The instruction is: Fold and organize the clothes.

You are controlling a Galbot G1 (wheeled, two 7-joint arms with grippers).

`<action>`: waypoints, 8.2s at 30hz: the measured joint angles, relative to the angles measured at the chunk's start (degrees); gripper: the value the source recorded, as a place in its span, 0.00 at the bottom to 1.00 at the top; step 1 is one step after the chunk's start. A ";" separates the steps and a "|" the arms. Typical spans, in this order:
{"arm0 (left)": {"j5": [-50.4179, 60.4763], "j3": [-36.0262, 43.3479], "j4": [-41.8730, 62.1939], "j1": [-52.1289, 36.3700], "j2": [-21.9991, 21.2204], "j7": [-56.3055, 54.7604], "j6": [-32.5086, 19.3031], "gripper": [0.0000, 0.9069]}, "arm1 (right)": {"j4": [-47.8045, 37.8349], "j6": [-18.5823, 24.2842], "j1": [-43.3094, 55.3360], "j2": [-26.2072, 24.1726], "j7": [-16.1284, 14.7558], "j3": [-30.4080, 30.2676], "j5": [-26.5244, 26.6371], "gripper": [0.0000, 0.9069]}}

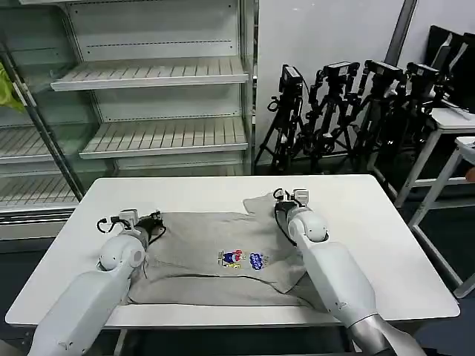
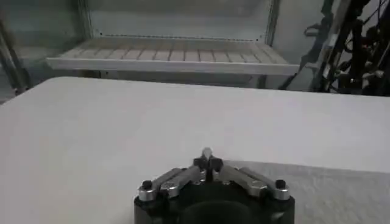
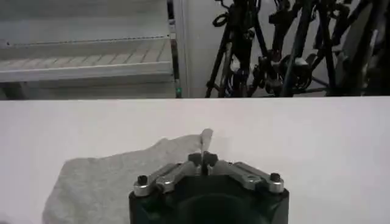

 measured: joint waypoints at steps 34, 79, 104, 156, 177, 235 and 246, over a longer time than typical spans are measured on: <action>-0.92 -11.47 -25.03 13.07 8.34 -0.22 0.16 0.06 | 37.62 5.39 -22.07 -9.31 0.52 9.78 -1.36 0.00; 4.02 -24.34 -40.70 41.67 0.33 -2.40 -1.89 1.00 | 63.90 15.37 -64.30 -7.92 -0.38 24.66 -13.43 1.00; -1.29 -24.70 -37.78 42.31 -7.03 -4.06 -4.45 0.06 | 67.89 17.83 -71.54 -5.77 -0.32 26.24 -15.55 1.00; -31.06 -20.17 -41.32 33.54 -15.52 -2.74 -2.24 0.06 | 66.25 18.59 -70.72 -7.68 -0.42 27.15 -13.46 1.00; -23.39 -12.86 -41.95 31.26 -17.83 1.11 -2.91 1.00 | 65.10 18.64 -68.86 -9.28 -0.45 26.64 -11.72 1.00; -23.84 -23.62 -30.74 37.12 -5.22 15.46 0.08 0.07 | 66.71 17.59 -68.93 -9.14 -0.10 27.69 -11.85 1.00; -25.35 -24.08 -31.91 37.15 -5.55 14.35 0.39 0.07 | 68.19 17.64 -70.17 -8.38 -0.06 28.25 -12.23 1.00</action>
